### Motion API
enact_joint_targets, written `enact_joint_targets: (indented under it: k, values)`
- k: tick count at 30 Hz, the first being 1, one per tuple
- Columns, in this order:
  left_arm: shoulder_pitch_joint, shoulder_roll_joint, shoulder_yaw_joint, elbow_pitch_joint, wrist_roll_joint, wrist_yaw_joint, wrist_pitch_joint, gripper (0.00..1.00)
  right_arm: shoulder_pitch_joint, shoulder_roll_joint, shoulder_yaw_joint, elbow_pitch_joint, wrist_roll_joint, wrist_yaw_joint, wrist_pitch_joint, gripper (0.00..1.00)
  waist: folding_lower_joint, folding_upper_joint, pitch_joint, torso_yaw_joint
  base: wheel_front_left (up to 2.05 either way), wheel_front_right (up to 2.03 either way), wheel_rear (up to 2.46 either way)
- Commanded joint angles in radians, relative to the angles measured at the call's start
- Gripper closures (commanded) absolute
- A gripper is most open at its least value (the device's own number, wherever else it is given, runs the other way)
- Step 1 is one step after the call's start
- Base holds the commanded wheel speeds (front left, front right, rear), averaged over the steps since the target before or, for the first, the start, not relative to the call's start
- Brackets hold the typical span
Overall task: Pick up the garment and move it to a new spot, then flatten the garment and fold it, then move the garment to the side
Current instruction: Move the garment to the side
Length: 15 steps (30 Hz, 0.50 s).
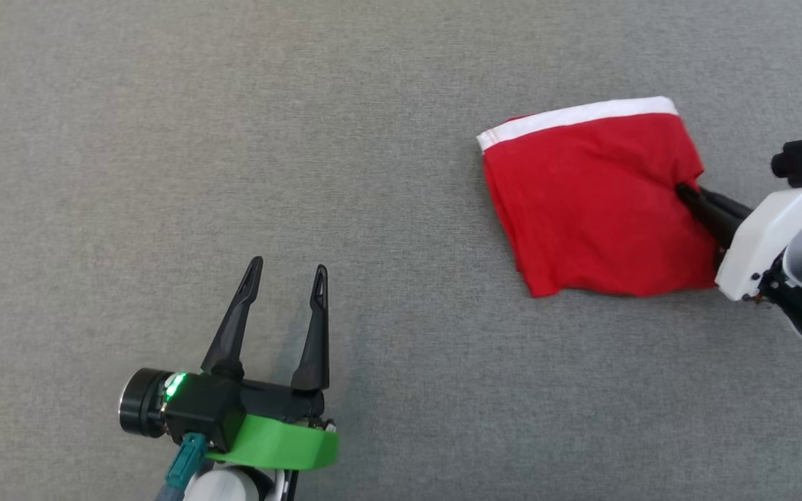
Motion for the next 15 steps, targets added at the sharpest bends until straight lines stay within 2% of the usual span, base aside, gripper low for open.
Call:
enact_joint_targets:
  k: [1,8,12,15]
  values:
    - [-0.017,0.002,0.008,-0.004,0.012,-0.005,0.000,0.00,-0.021,-0.022,0.007,-0.002,-0.013,-0.001,-0.013,1.00,0.0000,0.0000,0.012,-0.052,0.00,0.00,0.00]
    - [-0.048,0.002,0.029,-0.013,0.045,-0.026,0.000,0.00,-0.086,-0.162,0.036,0.009,-0.069,-0.001,-0.047,1.00,0.0000,0.0000,0.068,-0.135,0.00,0.00,0.00]
    - [-0.059,0.002,0.039,-0.019,0.063,-0.039,0.000,0.00,-0.131,-0.233,0.025,0.033,-0.112,-0.001,-0.077,1.00,0.0000,0.0000,0.100,-0.156,0.00,0.00,0.00]
    - [-0.064,0.002,0.042,-0.019,0.077,-0.047,0.000,0.00,-0.160,-0.262,0.021,0.053,-0.147,-0.001,-0.087,1.00,0.0000,0.0000,0.125,-0.166,0.00,0.00,0.00]
